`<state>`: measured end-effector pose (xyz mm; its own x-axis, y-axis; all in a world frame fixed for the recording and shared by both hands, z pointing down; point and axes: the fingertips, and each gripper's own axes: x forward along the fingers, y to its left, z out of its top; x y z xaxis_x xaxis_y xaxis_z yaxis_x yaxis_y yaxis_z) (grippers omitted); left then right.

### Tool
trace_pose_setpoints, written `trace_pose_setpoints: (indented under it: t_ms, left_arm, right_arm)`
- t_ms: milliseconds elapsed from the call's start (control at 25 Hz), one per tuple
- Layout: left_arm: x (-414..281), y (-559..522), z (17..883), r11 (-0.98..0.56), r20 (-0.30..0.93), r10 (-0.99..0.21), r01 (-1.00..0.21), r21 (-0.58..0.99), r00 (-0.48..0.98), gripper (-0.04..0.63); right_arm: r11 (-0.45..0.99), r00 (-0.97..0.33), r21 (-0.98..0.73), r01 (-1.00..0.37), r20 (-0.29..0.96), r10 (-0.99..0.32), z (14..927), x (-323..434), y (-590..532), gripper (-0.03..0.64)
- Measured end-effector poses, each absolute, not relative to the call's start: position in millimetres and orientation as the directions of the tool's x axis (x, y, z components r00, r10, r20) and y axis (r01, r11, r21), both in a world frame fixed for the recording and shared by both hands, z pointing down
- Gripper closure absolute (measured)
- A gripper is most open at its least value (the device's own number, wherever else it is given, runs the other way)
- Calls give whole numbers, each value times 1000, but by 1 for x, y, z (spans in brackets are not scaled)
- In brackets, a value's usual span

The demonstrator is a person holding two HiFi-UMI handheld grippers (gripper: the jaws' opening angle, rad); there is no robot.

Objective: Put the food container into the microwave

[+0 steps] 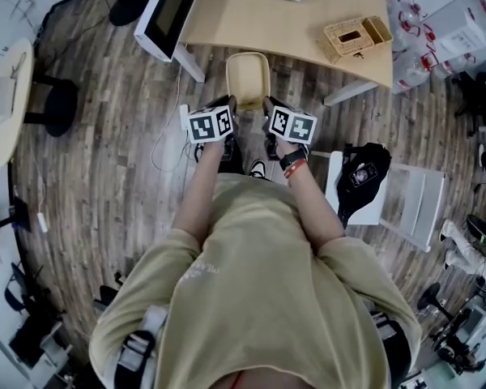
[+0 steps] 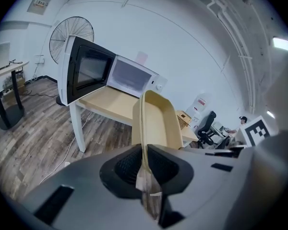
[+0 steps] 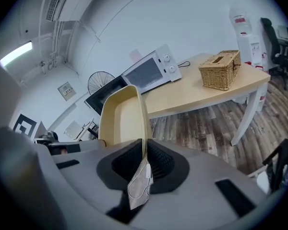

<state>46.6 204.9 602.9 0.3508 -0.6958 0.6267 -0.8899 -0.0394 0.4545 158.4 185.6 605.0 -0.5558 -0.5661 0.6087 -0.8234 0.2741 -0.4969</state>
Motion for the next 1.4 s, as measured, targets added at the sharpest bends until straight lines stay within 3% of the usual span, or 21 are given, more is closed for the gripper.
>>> trace_pose_setpoints:
  t_ms: [760, 1400]
  left_arm:
    - [-46, 2, 593, -20, 597, -711, -860, 511, 371, 541]
    - [-95, -90, 602, -79, 594, -690, -858, 507, 414, 541]
  right_arm:
    - [249, -526, -479, -841, 620, -583, 592, 68, 6, 548]
    - [212, -487, -466, -859, 619, -616, 598, 17, -88, 549]
